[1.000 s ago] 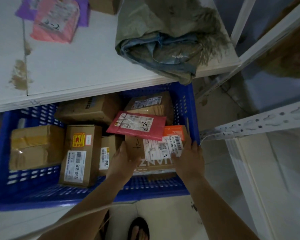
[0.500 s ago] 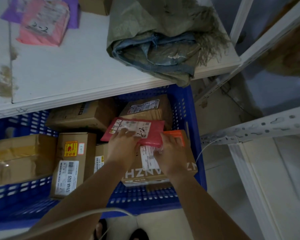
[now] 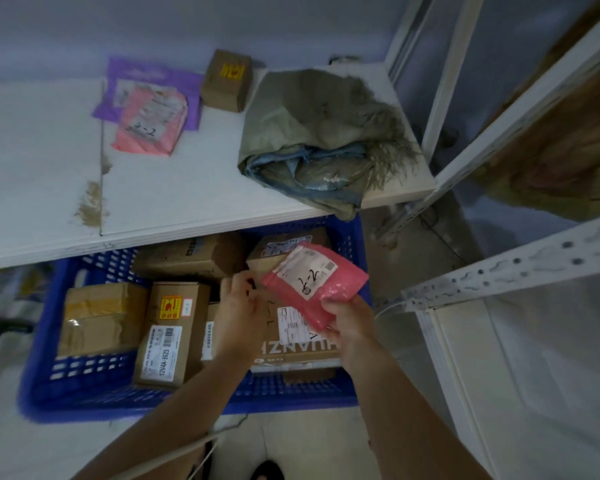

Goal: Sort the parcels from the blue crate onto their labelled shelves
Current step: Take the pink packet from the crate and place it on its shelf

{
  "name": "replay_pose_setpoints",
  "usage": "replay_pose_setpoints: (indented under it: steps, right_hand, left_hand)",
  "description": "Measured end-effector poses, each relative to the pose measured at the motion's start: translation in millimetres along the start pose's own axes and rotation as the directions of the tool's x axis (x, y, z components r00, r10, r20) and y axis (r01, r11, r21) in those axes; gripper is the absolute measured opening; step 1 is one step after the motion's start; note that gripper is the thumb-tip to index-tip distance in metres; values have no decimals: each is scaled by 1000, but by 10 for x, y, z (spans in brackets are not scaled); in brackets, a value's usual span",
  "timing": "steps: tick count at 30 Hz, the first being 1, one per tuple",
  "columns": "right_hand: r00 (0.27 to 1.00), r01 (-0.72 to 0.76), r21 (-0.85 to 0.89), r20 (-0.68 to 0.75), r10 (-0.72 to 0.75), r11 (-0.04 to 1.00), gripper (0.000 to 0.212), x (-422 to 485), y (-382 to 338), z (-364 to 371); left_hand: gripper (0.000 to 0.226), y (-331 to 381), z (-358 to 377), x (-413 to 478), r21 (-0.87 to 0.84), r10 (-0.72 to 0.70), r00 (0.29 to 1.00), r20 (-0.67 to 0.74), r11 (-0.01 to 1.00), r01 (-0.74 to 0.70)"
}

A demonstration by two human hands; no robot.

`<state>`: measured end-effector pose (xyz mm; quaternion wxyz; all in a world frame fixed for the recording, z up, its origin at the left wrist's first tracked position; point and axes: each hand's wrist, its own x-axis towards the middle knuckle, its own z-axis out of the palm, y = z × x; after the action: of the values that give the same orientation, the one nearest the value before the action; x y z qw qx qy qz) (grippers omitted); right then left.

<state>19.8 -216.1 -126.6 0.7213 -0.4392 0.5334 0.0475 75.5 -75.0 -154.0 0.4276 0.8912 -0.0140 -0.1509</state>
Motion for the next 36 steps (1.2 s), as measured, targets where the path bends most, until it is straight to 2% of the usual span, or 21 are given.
replay_pose_setpoints:
  steps: [1,2,3,4,5,6,7,9,12,14,17,18,20,24,27,31,34,36]
  right_hand:
    - [999,27,-21,26,-27,999,47,-142,-41,-3]
    - [998,48,-39,51,-46,998,49,-291,-86,-7]
    - [996,58,-43,73,-55,997,51,-443,-134,-5]
    - [994,63,-30,92,-60,998,53,-594,-180,-2]
    - [991,70,-9,115,-69,997,53,-758,-233,6]
    - [987,83,1,140,-82,997,52,-916,-281,20]
    - [982,98,-4,164,-96,995,50,-1058,-320,32]
    - [971,123,-16,210,-117,992,47,-1314,-402,58]
    - [945,146,-6,297,-137,989,42,-1665,-577,56]
    - [949,175,-8,269,-167,984,31,-1886,-716,11]
    - [930,346,-152,183,-318,926,7,-2214,-864,-85]
    - [902,426,-216,185,-391,879,4,-2350,-902,-101]
    - [830,558,-309,202,-521,770,15,-2647,-959,-100]
    - [721,690,-316,215,-659,651,7,-3408,-1027,19]
    - [586,800,-262,150,-796,540,6,-4157,-1143,75]
    - [360,918,-192,35,-932,347,6,-5457,-1554,141]
    - [148,980,-139,13,-989,144,8,-6618,-1934,167]
    - [-1,996,-94,-1,-1000,-1,8,-7417,-2134,141]
  left_hand:
    - [32,91,-101,-20,-75,-180,983,-41,981,177]
    - [33,180,-228,-34,-186,-380,925,-16,910,371]
    - [36,310,-362,-60,-331,-553,824,120,760,559]
    - [42,453,-486,-112,-429,-614,708,349,567,703]
    - [49,590,-599,-190,-437,-561,630,536,454,776]
    - [49,717,-687,-276,-428,-459,618,639,456,781]
    - [42,836,-750,-351,-448,-374,647,665,493,746]
    - [25,1062,-893,-466,-540,-275,754,596,558,630]
    - [29,1374,-1234,-591,-659,-191,843,502,547,517]
    - [37,1518,-1466,-671,-664,-132,860,493,582,469]
    - [41,1694,-1793,-837,-641,-85,888,452,661,390]
    - [41,1747,-1892,-911,-641,-72,895,440,673,369]
    - [43,1847,-2100,-1100,-644,-27,905,424,694,322]
    - [42,2127,-2618,-1587,-651,174,913,369,750,120]
    - [44,2510,-3186,-2021,-696,341,886,313,718,-31]
    - [42,3362,-4136,-2689,-767,582,793,180,588,-257]
    - [28,4140,-4845,-3305,-761,695,716,-66,429,-486]
    - [20,4615,-5291,-3749,-713,729,629,-269,288,-639]
